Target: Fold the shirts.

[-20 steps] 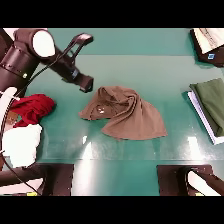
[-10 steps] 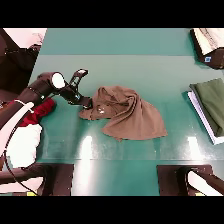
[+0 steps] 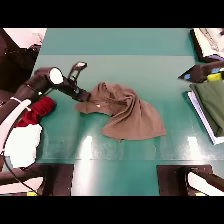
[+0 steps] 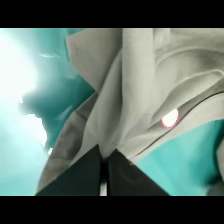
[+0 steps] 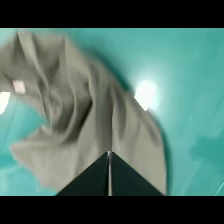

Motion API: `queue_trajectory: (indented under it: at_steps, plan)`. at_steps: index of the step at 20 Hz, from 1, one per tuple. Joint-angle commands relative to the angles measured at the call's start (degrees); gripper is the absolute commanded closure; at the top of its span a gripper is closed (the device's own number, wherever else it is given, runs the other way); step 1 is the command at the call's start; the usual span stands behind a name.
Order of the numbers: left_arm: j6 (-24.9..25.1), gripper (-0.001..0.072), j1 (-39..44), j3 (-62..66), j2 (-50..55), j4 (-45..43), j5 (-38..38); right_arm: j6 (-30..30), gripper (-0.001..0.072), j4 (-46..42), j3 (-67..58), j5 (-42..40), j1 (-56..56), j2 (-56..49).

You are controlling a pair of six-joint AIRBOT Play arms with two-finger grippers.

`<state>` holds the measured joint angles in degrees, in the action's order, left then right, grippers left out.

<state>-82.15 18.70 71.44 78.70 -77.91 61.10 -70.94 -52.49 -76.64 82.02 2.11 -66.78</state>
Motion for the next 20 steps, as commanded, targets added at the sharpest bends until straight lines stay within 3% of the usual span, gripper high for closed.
queue_trajectory:
  at_steps: [1, 2, 3, 6, 11, 17, 19, 20]
  plan:
    - [0.1, 0.0682, 0.0, 4.9, -4.8, -7.2, 3.3, 0.0, 0.0333, 0.0, 10.7, -2.7, 4.2, -0.4]
    - [0.1, 0.0682, 0.0, 5.2, -6.0, -7.1, 3.1, 0.0, 0.0092, 0.0, 14.4, -5.6, 5.3, -0.4]
    - [0.1, 0.0682, 0.0, 5.2, -6.9, -7.1, 3.0, 0.0, 0.0071, -0.3, 17.7, -8.9, 5.8, -0.4]
    - [0.1, 0.0682, 0.0, 5.1, -7.1, -7.1, 5.3, 0.1, 0.0143, -3.0, 23.8, -14.6, 4.9, -1.0]
    - [0.1, 0.0681, 0.0, 5.1, -7.2, -7.1, 5.6, 3.7, 0.0164, -2.6, 26.1, -9.7, 0.8, -10.4]
    - [0.1, 0.0682, 0.0, 5.1, -7.2, -7.1, 5.6, 3.9, 0.0198, -2.5, 25.4, -12.7, 5.0, -17.3]
    - [0.1, 0.0681, 0.0, 5.1, -7.2, -7.1, 5.5, 4.0, 0.0287, -2.5, 25.4, -14.2, 7.0, -17.9]
    - [0.1, 0.0681, 0.0, 5.1, -7.2, -7.1, 5.6, 4.0, 0.0287, -2.5, 25.4, -15.1, 8.2, -17.9]
